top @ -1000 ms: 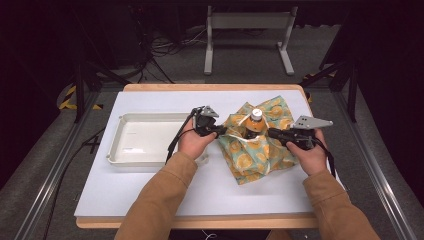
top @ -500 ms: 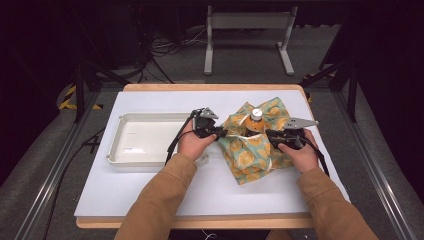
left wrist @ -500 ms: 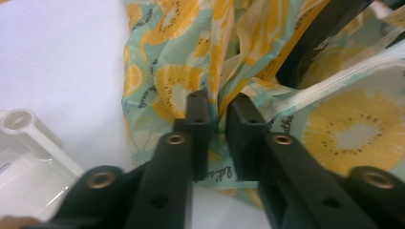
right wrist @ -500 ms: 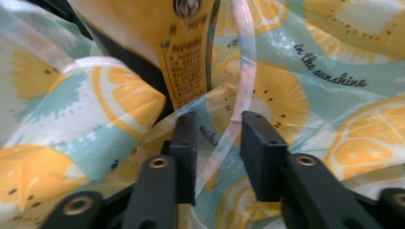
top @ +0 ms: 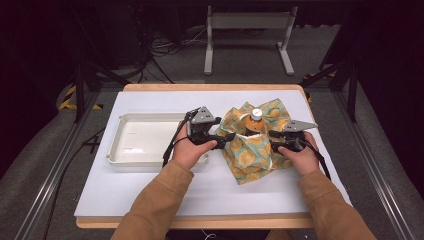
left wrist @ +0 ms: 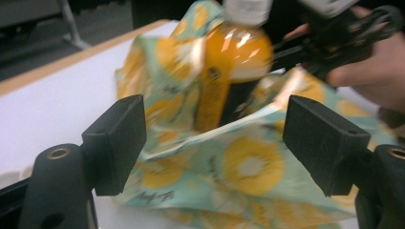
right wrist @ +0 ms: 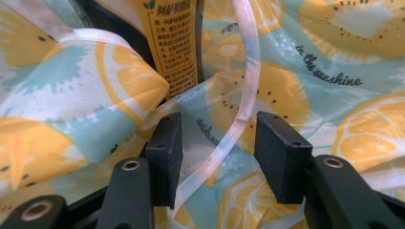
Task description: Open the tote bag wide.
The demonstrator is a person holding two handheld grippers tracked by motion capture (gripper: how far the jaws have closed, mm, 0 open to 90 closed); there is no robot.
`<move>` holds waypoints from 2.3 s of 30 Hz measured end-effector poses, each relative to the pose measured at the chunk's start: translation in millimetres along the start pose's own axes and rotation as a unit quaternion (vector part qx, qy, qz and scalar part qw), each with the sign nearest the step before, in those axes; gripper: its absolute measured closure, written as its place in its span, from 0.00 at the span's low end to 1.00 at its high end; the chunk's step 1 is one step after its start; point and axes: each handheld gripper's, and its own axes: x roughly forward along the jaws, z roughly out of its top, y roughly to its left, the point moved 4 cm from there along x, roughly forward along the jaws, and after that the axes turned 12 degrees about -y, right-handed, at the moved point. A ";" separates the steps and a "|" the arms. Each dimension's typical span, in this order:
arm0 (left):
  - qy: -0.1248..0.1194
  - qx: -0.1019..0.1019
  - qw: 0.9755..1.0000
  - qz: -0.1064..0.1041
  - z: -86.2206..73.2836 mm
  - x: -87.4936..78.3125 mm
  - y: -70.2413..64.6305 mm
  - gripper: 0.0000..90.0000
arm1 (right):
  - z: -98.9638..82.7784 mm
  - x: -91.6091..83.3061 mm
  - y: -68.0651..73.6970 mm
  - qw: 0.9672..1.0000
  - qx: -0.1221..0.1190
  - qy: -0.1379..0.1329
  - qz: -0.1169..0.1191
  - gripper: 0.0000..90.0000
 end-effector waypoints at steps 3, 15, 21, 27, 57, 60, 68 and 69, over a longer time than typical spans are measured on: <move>-0.004 0.006 1.000 -0.026 4.9 0.5 -17.0 0.26 | 0.8 -1.0 0.0 1.000 0.001 -0.005 -0.003 0.59; -0.005 0.003 0.997 -0.075 -0.2 -3.2 -49.6 0.26 | 19.7 -23.4 3.4 0.998 0.010 -0.060 -0.017 0.53; 0.000 0.003 0.997 -0.071 -4.7 -22.0 -55.6 0.26 | 36.2 -45.9 9.9 0.995 0.022 -0.098 -0.014 0.55; 0.000 -0.004 0.998 -0.070 -11.3 -40.0 -57.4 0.28 | 42.9 -50.5 27.2 0.995 0.027 -0.098 0.022 0.65; 0.028 -0.055 0.993 -0.099 -47.1 -27.1 -53.7 0.36 | 10.5 -9.5 95.9 0.992 0.012 -0.012 0.127 0.72; 0.027 -0.056 0.993 -0.099 -47.6 -26.3 -53.2 0.37 | 5.8 -6.3 98.6 0.992 0.010 -0.002 0.129 0.72; 0.029 -0.058 0.993 -0.099 -51.0 -23.2 -50.8 0.39 | -3.8 2.5 108.7 0.989 0.000 0.026 0.142 0.73; 0.029 -0.058 0.993 -0.099 -51.5 -22.8 -50.4 0.39 | -5.2 3.7 109.8 0.989 0.000 0.031 0.145 0.73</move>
